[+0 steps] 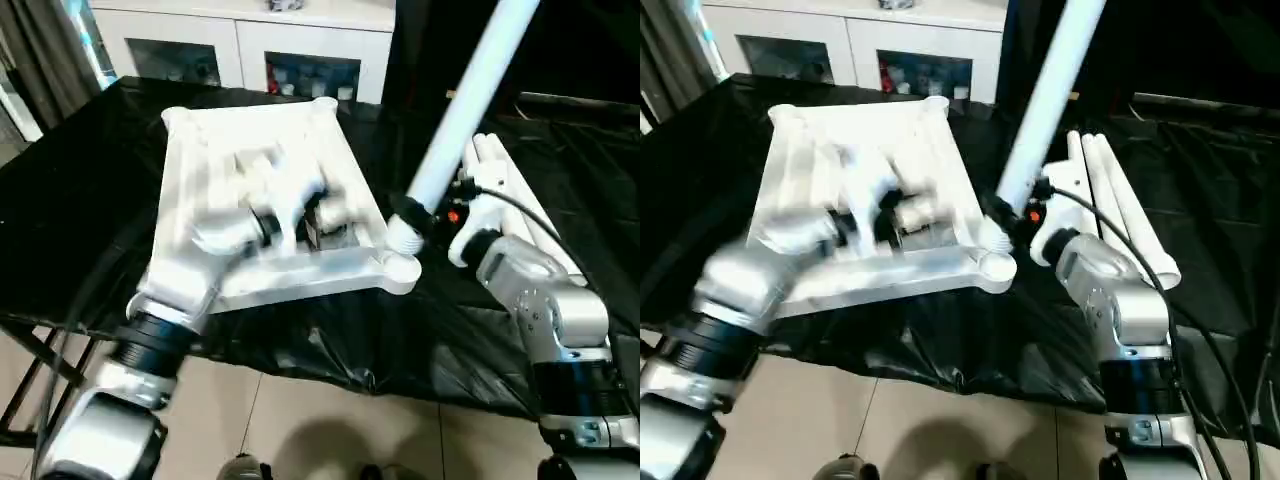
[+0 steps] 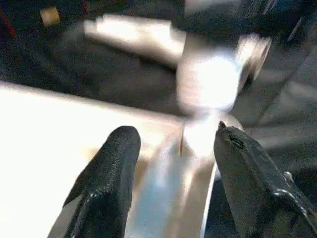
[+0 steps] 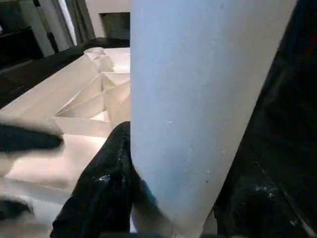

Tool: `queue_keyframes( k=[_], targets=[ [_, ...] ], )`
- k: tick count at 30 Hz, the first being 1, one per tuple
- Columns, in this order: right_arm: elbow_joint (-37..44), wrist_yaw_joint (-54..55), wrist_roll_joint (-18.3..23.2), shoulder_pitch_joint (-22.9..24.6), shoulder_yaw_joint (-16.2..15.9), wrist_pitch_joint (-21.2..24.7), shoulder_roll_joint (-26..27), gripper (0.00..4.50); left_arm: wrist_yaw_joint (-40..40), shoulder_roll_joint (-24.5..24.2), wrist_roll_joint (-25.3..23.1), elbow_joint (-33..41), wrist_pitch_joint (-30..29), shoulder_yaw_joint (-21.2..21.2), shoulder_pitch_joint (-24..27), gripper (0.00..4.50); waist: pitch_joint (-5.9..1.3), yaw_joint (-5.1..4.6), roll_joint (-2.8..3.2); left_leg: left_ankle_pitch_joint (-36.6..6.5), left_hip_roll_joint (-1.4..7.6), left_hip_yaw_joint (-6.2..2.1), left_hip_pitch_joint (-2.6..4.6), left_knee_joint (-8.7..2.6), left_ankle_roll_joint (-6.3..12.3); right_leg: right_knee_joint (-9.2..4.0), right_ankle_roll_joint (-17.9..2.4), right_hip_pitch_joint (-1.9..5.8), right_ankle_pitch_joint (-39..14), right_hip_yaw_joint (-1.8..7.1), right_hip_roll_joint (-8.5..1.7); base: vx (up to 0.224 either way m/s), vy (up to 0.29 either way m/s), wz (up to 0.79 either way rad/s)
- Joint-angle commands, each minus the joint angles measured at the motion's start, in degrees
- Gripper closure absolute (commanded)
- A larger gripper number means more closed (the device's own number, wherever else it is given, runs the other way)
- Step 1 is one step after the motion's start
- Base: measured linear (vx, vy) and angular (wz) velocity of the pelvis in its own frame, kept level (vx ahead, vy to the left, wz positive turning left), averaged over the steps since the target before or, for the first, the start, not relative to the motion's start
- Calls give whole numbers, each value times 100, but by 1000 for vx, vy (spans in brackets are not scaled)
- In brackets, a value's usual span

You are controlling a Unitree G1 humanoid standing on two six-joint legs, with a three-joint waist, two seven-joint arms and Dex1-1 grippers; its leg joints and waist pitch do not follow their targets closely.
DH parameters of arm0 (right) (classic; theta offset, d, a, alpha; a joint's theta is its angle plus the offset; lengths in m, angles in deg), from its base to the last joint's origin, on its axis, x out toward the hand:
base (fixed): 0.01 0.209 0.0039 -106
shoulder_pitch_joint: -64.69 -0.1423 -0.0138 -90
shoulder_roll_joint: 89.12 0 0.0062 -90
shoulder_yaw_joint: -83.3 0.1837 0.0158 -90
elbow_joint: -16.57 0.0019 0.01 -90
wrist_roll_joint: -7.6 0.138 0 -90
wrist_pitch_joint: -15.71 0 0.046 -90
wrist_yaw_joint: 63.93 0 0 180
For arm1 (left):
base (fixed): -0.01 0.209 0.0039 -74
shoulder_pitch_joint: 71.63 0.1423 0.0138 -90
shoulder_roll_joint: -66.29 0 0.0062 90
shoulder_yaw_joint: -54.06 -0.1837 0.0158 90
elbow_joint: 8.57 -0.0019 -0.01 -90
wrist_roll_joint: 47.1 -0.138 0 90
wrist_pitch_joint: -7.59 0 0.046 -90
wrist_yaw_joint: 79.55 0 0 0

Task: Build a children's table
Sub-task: Insert table leg to table base

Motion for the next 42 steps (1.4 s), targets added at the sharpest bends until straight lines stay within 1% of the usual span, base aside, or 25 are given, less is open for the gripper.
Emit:
queue_keyframes(
  k=[1,3,4,5,8,9,11,12,13,15,17,19,20,21,23,24,25,27,29,31,33,34,37,41,42],
  targets=[
    [22,-39,-68,16,-36,-135,-35,262,-83,1,-234,-358,206,-108,-49,177,-557,-28,2,-1139,56,-15,83,-414,-87,-510,-516,374,-2059,178,-306,0,0,0],
    [77,-114,-84,34,-88,-163,-45,262,-234,0,-343,-654,401,-149,-48,177,-562,-50,26,-1127,58,-22,80,-414,-77,-504,-566,381,-2006,179,-315,0,0,0],
    [111,-115,-77,44,-92,-129,-44,262,-298,-21,-397,-782,486,-186,-57,177,-562,-71,41,-1147,64,-27,87,-416,-76,-494,-636,386,-1973,178,-321,0,0,0],
    [135,-118,-63,50,-94,-86,-46,262,-361,-38,-426,-876,535,-213,-66,177,-561,-94,23,-1156,64,-25,83,-415,-52,-499,-686,389,-1929,178,-315,0,0,0],
    [161,-116,-59,66,-127,-84,-70,262,-528,-76,-482,-1133,721,-264,-101,177,-559,-116,37,-1179,75,-29,89,-417,-40,-487,-783,391,-1883,181,-320,0,0,0],
    [186,-125,-69,75,-143,-95,-86,262,-653,-84,-504,-1363,885,-280,-157,177,-561,-127,59,-1194,80,-30,94,-415,-45,-475,-824,393,-1840,184,-323,0,0,0],
    [231,-164,-94,90,-158,-102,-111,262,-787,-80,-581,-1762,1167,-282,-289,204,-552,-130,50,-1267,65,-24,105,-419,-25,-511,-805,388,-1918,179,-309,0,0,0],
    [247,-172,-92,91,-153,-89,-119,262,-830,-69,-569,-1823,1187,-261,-320,211,-558,-129,61,-1307,71,-27,118,-418,-44,-501,-798,393,-1947,182,-320,0,0,0],
    [258,-182,-89,92,-149,-75,-127,262,-858,-62,-562,-1886,1204,-243,-354,211,-552,-131,52,-1320,75,-27,117,-423,-44,-508,-805,390,-1965,183,-323,0,0,0],
    [262,-198,-99,91,-148,-69,-138,262,-922,-56,-603,-2011,1270,-239,-412,237,-547,-136,45,-1361,83,-30,116,-424,-57,-502,-841,396,-2026,183,-333,0,0,0],
    [257,-240,-105,75,-166,-60,-167,262,-1094,-73,-709,-2195,1382,-276,-493,252,-542,-141,30,-1375,76,-24,128,-419,-44,-523,-821,387,-2126,183,-332,0,0,0],
    [258,-278,-100,65,-185,-45,-190,262,-1216,-98,-755,-2275,1432,-306,-530,281,-532,-139,29,-1377,66,-23,125,-422,-28,-550,-768,387,-2264,178,-330,0,0,0],
    [260,-300,-92,60,-198,-36,-206,262,-1296,-109,-781,-2348,1484,-318,-559,281,-535,-142,27,-1377,74,-31,118,-423,-37,-540,-759,398,-2288,179,-343,0,0,0],
    [265,-348,-78,50,-227,-6,-233,262,-1417,-140,-818,-2431,1535,-353,-595,297,-535,-144,27,-1366,60,-26,120,-417,-20,-559,-731,394,-2359,173,-337,0,0,0],
    [273,-434,-63,27,-280,49,-282,262,-1631,-181,-891,-2642,1666,-409,-693,302,-532,-153,28,-1387,59,-27,129,-421,-6,-573,-719,383,-2394,171,-329,0,0,0],
    [274,-511,-32,8,-312,118,-302,262,-1763,-218,-945,-2757,1706,-454,-754,325,-534,-152,26,-1383,66,-32,127,-424,-5,-561,-734,392,-2347,174,-335,0,0,0],
    [276,-544,-19,1,-326,148,-306,262,-1799,-231,-963,-2790,1706,-466,-774,335,-535,-151,28,-1374,65,-32,126,-424,-3,-552,-749,396,-2331,172,-333,0,0,0],
    [281,-605,4,-7,-354,195,-315,262,-1843,-246,-985,-2834,1701,-479,-805,345,-540,-153,36,-1372,89,-40,131,-430,-11,-522,-861,399,-2172,177,-347,0,0,0],
    [298,-723,52,0,-413,290,-332,262,-1896,-230,-994,-2885,1671,-441,-854,356,-541,-150,39,-1366,87,-29,141,-421,-2,-519,-953,395,-2057,186,-346,0,0,0],
    [297,-829,75,10,-492,366,-349,262,-1947,-221,-1000,-2900,1632,-426,-884,383,-539,-144,46,-1398,99,-38,142,-429,-1,-509,-1017,412,-2013,183,-356,0,0,0],
    [234,-892,-11,22,-621,283,-330,262,-2015,-203,-1030,-2960,1654,-403,-904,393,-538,-146,43,-1410,99,-37,139,-426,-14,-509,-1029,412,-2021,184,-361,0,0,0],
    [234,-892,-11,22,-621,283,-330,262,-2015,-203,-1030,-2960,1654,-403,-904,393,-538,-143,42,-1401,97,-37,139,-427,-19,-509,-1023,414,-2028,182,-358,0,0,0],
    [113,-906,-56,-11,-663,216,-289,262,-2068,-174,-1049,-3053,1712,-365,-937,424,-538,-149,37,-1407,95,-35,145,-426,-17,-508,-1035,411,-2009,184,-354,0,0,0],
    [-13,-913,-124,-53,-689,146,-261,262,-2112,-161,-1066,-3109,1758,-341,-948,436,-527,-139,43,-1485,101,-36,160,-430,-29,-528,-1022,400,-2154,182,-363,0,0,0],
    [-97,-929,-152,-91,-698,123,-254,262,-2150,-153,-1069,-3138,1797,-324,-947,444,-516,-147,19,-1529,90,-36,160,-432,-31,-541,-988,400,-2293,172,-361,0,0,0]
  ],
)
